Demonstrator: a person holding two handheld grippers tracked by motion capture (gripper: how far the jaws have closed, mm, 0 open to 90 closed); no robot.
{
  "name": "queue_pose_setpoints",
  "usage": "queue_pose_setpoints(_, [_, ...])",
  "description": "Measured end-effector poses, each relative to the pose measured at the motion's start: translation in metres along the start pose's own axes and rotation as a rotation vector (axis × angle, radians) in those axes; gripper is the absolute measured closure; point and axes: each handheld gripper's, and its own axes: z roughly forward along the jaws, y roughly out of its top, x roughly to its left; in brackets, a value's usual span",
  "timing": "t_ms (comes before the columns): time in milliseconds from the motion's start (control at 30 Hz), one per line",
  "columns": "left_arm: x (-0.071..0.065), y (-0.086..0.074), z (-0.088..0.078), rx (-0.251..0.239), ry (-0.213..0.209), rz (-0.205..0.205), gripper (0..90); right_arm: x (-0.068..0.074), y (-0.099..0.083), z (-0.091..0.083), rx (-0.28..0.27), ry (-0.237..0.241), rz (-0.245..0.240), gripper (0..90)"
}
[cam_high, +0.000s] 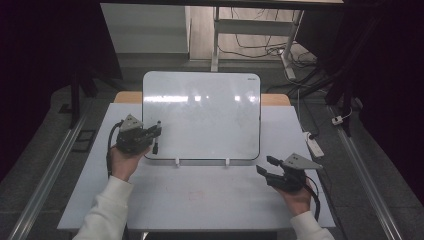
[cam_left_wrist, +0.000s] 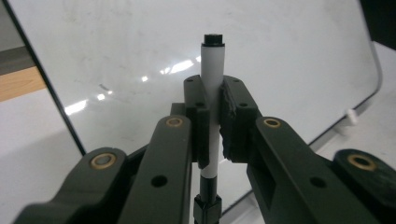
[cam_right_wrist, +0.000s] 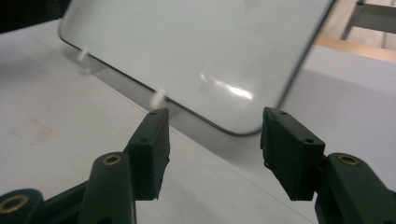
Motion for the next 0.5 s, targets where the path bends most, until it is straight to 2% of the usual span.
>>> queue_pose_setpoints(233, [0.011,-0.001,0.012,0.015,0.016,-0.025,81.2,-0.010,-0.011,-0.006,0.021,-0.041,-0.014,41.6])
queue_pose_setpoints(333, [0.012,-0.001,0.017,0.023,0.040,-0.015,81.2,-0.009,-0.013,-0.005,0.030,-0.044,-0.026,41.3])
queue_pose_setpoints(500, [0.017,-0.003,0.023,0.042,0.056,-0.027,80.9,-0.006,-0.012,-0.006,0.033,-0.041,-0.046,41.3])
